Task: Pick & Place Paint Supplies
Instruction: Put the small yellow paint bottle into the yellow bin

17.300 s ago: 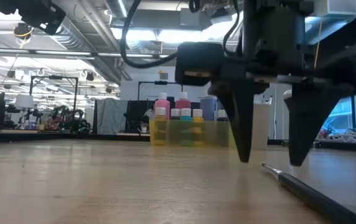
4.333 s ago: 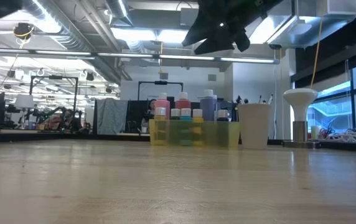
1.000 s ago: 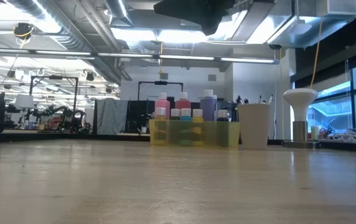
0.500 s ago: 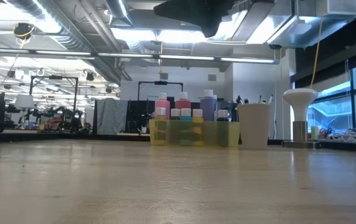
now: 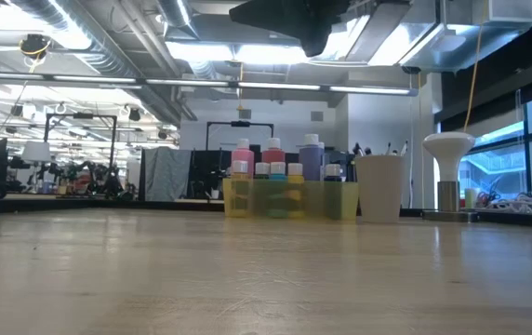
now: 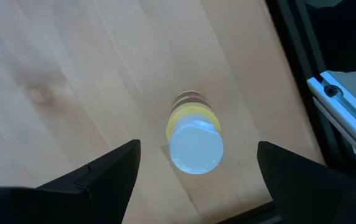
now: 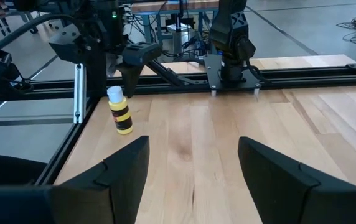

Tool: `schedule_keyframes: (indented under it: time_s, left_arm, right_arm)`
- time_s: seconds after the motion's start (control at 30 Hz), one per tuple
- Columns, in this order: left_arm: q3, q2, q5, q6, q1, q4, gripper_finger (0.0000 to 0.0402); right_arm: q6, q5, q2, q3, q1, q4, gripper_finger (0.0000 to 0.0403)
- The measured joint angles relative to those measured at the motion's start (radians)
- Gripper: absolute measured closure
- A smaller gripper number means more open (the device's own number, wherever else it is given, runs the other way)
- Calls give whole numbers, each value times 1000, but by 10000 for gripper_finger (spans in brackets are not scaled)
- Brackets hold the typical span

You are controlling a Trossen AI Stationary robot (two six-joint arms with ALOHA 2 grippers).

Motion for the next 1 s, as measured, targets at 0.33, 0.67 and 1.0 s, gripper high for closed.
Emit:
schedule_keyframes:
  time_s: [0.33, 0.67, 1.0]
  left_arm:
    - [0, 0, -8, 15, 0, -8, 84]
    - [0, 0, -36, -9, -13, -7, 84]
    - [0, 0, -35, -9, -12, 7, 84]
  right_arm:
    - [0, 0, 0, 0, 0, 4, 153]
    - [0, 0, 0, 0, 1, 3, 153]
    - [0, 0, 0, 0, 1, 3, 153]
